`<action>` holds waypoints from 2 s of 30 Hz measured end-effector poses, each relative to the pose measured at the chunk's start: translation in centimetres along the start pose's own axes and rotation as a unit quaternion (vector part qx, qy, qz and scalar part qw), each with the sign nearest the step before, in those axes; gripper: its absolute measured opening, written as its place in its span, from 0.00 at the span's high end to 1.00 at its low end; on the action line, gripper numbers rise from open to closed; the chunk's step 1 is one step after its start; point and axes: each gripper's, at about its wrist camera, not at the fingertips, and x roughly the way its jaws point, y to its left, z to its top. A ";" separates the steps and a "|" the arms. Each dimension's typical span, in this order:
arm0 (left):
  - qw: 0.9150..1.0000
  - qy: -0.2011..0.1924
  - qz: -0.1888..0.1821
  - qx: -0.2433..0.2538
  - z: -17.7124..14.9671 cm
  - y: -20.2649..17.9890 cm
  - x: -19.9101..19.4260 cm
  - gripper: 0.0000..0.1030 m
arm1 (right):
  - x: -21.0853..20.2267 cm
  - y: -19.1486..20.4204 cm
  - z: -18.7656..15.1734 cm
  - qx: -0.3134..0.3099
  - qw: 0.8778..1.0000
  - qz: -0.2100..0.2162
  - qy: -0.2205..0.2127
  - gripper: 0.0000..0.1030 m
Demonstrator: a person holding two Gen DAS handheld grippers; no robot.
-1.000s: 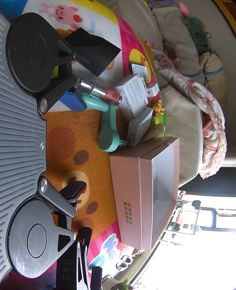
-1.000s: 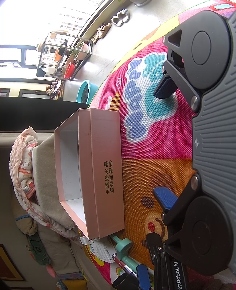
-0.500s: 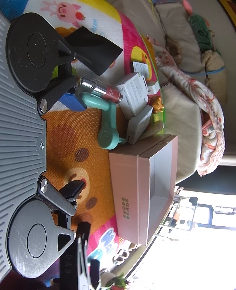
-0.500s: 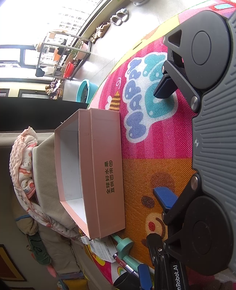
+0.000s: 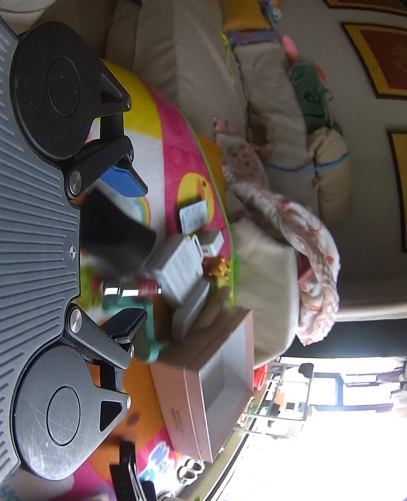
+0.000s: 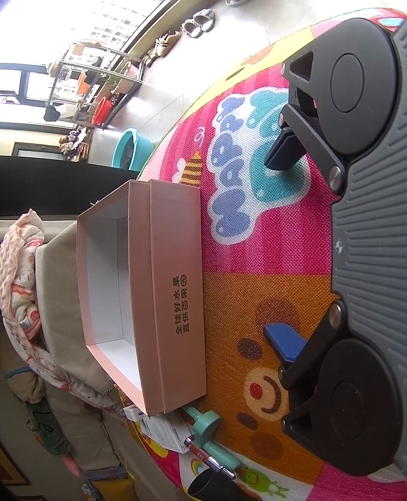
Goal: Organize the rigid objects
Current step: 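Grasp the black cup-shaped object with the left tool, then grasp the mint-green crank handle with the right tool, then drop the black object into the pink box with left while right drops the green crank in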
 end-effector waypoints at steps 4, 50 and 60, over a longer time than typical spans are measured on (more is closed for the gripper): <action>0.999 0.030 -0.026 0.011 0.3 1.8 2.5 0.19 | -0.1 0.2 -0.1 -0.005 1.000 -0.004 -0.003 0.00; 0.984 -0.012 -0.100 -0.147 -4.2 7.6 1.2 0.48 | -1.5 14.0 2.0 -0.121 0.989 0.076 -0.034 0.32; 0.977 0.029 -0.213 -0.002 -1.7 -2.5 -3.5 0.49 | -9.4 3.1 -2.0 -0.119 0.986 0.036 -0.109 0.32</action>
